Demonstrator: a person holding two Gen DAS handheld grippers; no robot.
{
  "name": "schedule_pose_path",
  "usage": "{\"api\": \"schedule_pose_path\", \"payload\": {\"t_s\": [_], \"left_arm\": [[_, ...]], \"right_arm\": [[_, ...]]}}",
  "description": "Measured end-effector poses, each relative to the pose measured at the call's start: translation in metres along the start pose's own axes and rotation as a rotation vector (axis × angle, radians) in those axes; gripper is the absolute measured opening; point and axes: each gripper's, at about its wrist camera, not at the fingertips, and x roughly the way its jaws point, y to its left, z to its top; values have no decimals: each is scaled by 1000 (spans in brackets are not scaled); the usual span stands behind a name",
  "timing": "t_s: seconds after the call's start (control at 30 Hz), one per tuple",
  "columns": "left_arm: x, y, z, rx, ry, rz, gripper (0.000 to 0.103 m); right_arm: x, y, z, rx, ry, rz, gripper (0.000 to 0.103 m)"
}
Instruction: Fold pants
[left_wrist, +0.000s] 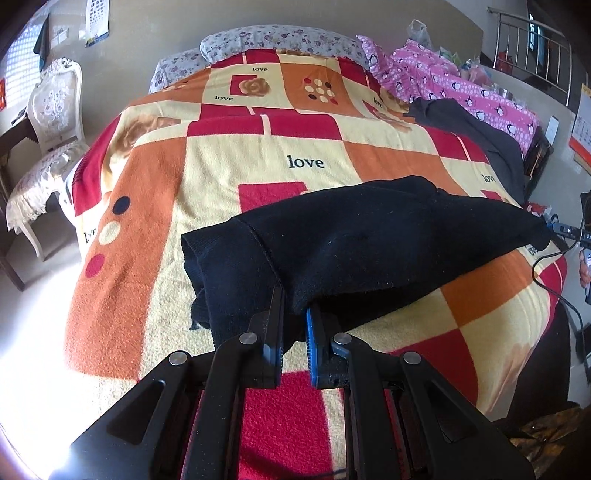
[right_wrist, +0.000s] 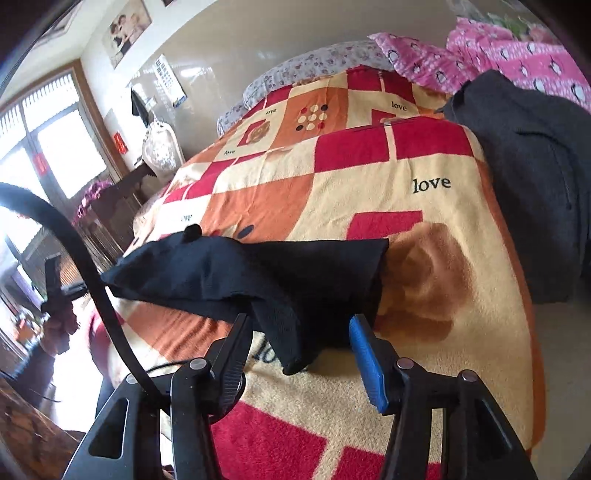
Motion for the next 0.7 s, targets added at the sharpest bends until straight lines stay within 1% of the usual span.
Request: {"api": "schedule_pose_path", "payload": {"t_s": [0.07,0.2,0.23,0.27,0.3,0.37,0.43,0.5,0.53,0.57,0.6,0.63,0.67,0.7], "left_arm": [[1,0,1,3,2,1,9],[3,2,1,0,8,4,9],[3,2,2,-3,9,4,9],[3,2,2,-4,9,5,9],[3,3,3,0,8,5,9],[1,2,4,10,6,10,9],[0,1,6,7,4,7,9],[-1,-1,8,2,-1,2,9],[-1,-3,7,4,-5,5,9],[-1,-4,6,5,-6,8,9],[-1,-4,4,4,-3,8,9],[0,-4,2,2,3,3,9],[1,-4,-1,-2,10,-4,9],[2,-3,-4,-3,17,-2,9]], "right_arm": [[1,6,0,-30,2,-33,53],[17,21,-2,-137,16,-99,53],[24,28,-1,-181,8,-137,42],[27,30,0,-203,18,-171,6],[37,37,5,-260,50,-230,4],[41,48,17,-345,37,-299,4],[32,51,43,-365,-25,-357,4],[19,63,67,-432,-118,-452,4],[15,71,73,-490,-157,-503,4],[13,77,74,-526,-179,-524,4],[14,82,71,-576,-197,-527,4],[17,83,66,-599,-186,-519,4],[23,81,56,-623,-157,-515,4],[34,75,38,-647,-92,-510,4]]}}
